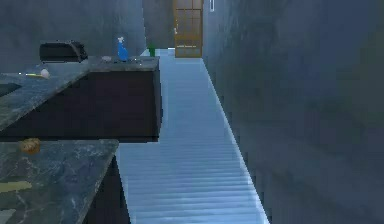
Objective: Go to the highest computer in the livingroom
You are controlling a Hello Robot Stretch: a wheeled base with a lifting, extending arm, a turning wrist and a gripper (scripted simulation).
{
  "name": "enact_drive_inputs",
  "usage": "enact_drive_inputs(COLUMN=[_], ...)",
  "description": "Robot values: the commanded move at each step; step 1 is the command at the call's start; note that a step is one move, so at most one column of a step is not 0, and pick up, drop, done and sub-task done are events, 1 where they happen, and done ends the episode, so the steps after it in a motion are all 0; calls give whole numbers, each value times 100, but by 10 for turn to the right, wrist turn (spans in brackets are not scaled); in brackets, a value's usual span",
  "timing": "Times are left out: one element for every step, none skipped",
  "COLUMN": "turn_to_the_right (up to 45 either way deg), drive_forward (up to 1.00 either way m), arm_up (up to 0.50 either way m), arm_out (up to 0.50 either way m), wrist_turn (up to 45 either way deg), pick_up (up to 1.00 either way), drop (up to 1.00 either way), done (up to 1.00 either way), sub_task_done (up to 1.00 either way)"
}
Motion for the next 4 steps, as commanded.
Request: enact_drive_inputs(turn_to_the_right=[0, 0, -60, 0], drive_forward=[100, 100, 0, 80], arm_up=[0, 0, 0, 0], arm_out=[0, 0, 0, 0], wrist_turn=[0, 0, 0, 0], pick_up=[0, 0, 0, 0], drop=[0, 0, 0, 0], done=[0, 0, 0, 0], sub_task_done=[0, 0, 0, 0])
